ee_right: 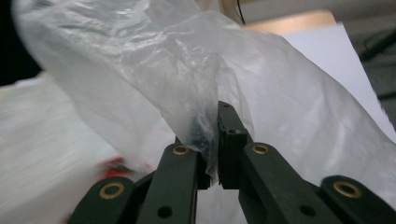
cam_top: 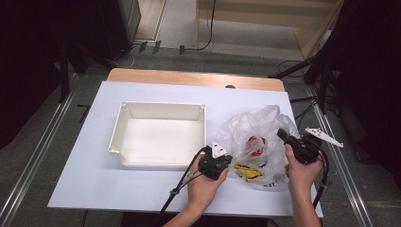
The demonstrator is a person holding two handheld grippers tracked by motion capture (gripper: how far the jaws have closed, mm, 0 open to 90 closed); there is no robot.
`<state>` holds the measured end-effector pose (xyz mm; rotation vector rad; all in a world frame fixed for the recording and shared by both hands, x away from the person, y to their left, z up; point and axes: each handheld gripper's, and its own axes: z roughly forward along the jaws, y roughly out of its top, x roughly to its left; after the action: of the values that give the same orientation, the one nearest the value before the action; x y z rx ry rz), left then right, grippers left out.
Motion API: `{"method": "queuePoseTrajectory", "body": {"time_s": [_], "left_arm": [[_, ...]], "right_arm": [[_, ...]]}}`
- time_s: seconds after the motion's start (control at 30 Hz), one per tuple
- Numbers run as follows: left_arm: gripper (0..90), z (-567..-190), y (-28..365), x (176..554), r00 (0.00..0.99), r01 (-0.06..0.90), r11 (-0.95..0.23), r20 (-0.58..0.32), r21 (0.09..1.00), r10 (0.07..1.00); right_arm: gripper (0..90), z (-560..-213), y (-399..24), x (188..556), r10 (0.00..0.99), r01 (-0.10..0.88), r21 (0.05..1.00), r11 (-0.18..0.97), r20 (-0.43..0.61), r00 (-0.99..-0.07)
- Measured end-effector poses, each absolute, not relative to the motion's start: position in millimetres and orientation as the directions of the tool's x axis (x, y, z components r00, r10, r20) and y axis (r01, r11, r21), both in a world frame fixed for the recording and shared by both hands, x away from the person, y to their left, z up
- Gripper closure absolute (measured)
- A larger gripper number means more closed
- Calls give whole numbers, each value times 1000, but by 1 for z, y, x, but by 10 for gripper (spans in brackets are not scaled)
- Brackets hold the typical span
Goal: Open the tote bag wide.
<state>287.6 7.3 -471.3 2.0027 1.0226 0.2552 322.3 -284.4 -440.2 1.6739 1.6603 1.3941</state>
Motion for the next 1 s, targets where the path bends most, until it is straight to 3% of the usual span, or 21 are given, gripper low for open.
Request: {"method": "queuePoseTrajectory", "body": {"time_s": [0.27, 0.43, 0.5, 0.53, 0.6, 0.63, 0.83, 1.0], "left_arm": [[900, -480, 7, 283, 628, 571, -367, -103, 735, 771], [900, -481, 12, 284, 625, 588, -343, -142, 733, 767], [900, -481, 13, 284, 627, 587, -335, -152, 737, 764], [900, -481, 13, 283, 630, 579, -337, -145, 742, 763], [877, -480, 14, 281, 635, 565, -339, -134, 752, 761], [863, -480, 14, 280, 634, 556, -330, -134, 763, 761], [780, -479, 18, 277, 639, 531, -295, -146, 794, 755], [794, -479, 20, 277, 642, 533, -285, -161, 797, 750]], "right_arm": [[900, -485, -298, 335, 948, 662, 727, -181, 309, -79], [897, -488, -307, 330, 954, 669, 719, -189, 297, -49], [857, -488, -309, 328, 951, 669, 717, -196, 306, -49], [767, -489, -312, 326, 943, 668, 715, -207, 327, -57], [454, -481, -320, 316, 915, 621, 753, -219, 379, -137], [394, -475, -322, 311, 911, 604, 768, -212, 379, -162], [237, -436, -340, 283, 891, 490, 837, -243, 393, -230], [187, -411, -340, 273, 890, 438, 863, -251, 383, -245]]}}
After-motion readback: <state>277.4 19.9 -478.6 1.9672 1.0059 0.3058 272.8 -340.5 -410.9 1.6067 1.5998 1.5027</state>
